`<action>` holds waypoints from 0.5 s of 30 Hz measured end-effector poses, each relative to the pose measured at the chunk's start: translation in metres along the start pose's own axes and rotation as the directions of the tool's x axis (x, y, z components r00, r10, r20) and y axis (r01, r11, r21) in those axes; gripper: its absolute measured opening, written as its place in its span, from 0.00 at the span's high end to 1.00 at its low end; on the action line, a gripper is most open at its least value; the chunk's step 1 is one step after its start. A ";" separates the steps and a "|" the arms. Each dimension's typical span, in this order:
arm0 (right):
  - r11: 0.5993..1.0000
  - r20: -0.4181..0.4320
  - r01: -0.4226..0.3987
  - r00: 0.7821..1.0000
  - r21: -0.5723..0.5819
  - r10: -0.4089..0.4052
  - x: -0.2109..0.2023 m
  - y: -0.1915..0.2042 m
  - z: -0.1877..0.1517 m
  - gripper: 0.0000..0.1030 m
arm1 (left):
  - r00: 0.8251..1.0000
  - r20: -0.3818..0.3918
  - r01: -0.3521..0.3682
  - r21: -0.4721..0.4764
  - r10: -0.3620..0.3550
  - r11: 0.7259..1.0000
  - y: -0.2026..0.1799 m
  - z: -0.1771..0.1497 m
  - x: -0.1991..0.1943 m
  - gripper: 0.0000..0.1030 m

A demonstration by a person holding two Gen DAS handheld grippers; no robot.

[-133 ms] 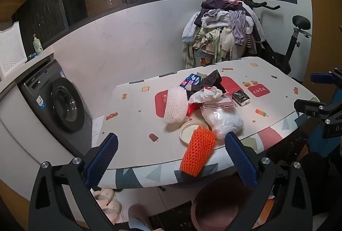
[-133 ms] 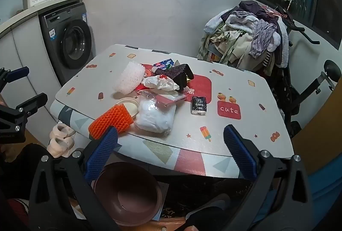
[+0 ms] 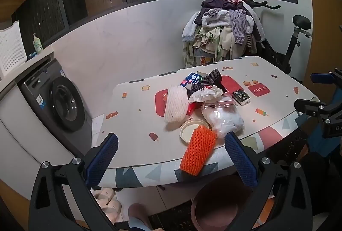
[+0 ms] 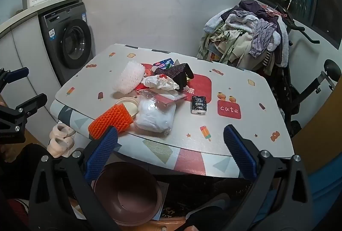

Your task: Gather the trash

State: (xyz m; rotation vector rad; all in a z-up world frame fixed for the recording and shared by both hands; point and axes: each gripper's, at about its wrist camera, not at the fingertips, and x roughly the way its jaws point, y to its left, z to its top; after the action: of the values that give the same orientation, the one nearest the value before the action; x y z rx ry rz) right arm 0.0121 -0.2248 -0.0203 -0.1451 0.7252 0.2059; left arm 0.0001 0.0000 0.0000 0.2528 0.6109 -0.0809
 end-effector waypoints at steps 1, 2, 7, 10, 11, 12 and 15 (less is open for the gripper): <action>1.000 0.000 0.000 1.000 0.000 0.000 0.000 0.000 0.000 0.05 | 1.000 -0.002 0.001 -0.001 -0.001 1.000 0.000 0.000 0.000 0.05; 1.000 0.000 -0.001 1.000 -0.001 0.001 0.000 0.000 0.000 0.05 | 1.000 -0.004 0.001 -0.002 -0.001 1.000 0.000 0.000 0.000 0.05; 1.000 -0.003 0.001 1.000 0.002 -0.001 0.000 0.000 0.001 0.05 | 1.000 -0.005 0.001 -0.004 -0.001 1.000 0.000 0.000 -0.001 0.05; 1.000 -0.005 -0.002 1.000 0.003 0.002 -0.001 0.000 0.002 0.05 | 1.000 -0.009 0.004 -0.005 -0.004 1.000 0.001 0.000 0.001 0.05; 1.000 -0.005 -0.002 1.000 0.003 0.002 -0.002 0.000 0.003 0.05 | 1.000 -0.009 0.003 -0.005 -0.003 1.000 0.001 0.000 0.001 0.05; 1.000 -0.004 -0.002 1.000 0.002 0.002 0.003 0.000 0.000 0.05 | 1.000 -0.011 0.004 -0.006 -0.004 1.000 0.001 0.000 0.001 0.05; 1.000 -0.006 -0.002 1.000 0.002 0.002 0.002 0.000 0.001 0.05 | 1.000 -0.012 0.005 -0.008 -0.005 1.000 0.001 0.000 0.001 0.05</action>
State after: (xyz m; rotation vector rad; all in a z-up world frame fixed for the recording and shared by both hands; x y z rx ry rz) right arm 0.0143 -0.2243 -0.0211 -0.1427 0.7317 0.2069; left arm 0.0014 0.0011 -0.0001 0.2444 0.6241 -0.0815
